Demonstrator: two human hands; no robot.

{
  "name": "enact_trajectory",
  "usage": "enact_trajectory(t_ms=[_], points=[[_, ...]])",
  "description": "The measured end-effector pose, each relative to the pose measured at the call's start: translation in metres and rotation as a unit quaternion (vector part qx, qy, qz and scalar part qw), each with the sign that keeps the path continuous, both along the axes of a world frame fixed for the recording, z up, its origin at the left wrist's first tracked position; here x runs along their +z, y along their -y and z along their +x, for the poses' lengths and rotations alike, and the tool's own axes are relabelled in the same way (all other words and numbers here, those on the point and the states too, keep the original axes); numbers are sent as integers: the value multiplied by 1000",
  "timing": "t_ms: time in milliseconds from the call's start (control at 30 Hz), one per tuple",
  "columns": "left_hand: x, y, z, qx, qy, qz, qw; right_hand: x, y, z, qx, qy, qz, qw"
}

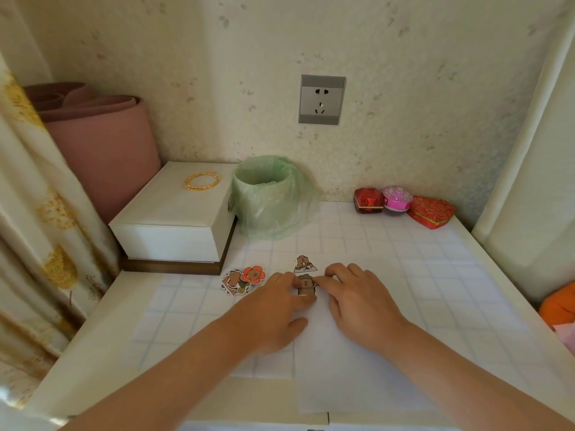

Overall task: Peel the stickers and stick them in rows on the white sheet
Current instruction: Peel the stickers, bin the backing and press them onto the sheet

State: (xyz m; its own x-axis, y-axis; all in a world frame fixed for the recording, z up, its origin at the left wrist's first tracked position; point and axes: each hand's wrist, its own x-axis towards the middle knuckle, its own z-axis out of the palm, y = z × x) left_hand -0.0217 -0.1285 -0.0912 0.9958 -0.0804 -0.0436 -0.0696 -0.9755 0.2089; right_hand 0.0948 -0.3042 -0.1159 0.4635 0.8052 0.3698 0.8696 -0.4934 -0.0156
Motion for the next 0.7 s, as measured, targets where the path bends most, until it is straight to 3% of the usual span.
enact_trajectory(t_ms=[133, 467, 600, 700], points=[[4, 1, 1, 20, -10, 45, 999, -1, 1, 0, 10, 11, 22, 1000], [7, 0, 12, 68, 3, 58, 996, -3, 0, 4, 88, 40, 48, 994], [-5, -4, 13, 15, 63, 10, 998, -5, -3, 3, 82, 44, 54, 994], [-13, -1, 9, -20, 8, 66, 998, -4, -3, 1, 73, 48, 27, 996]])
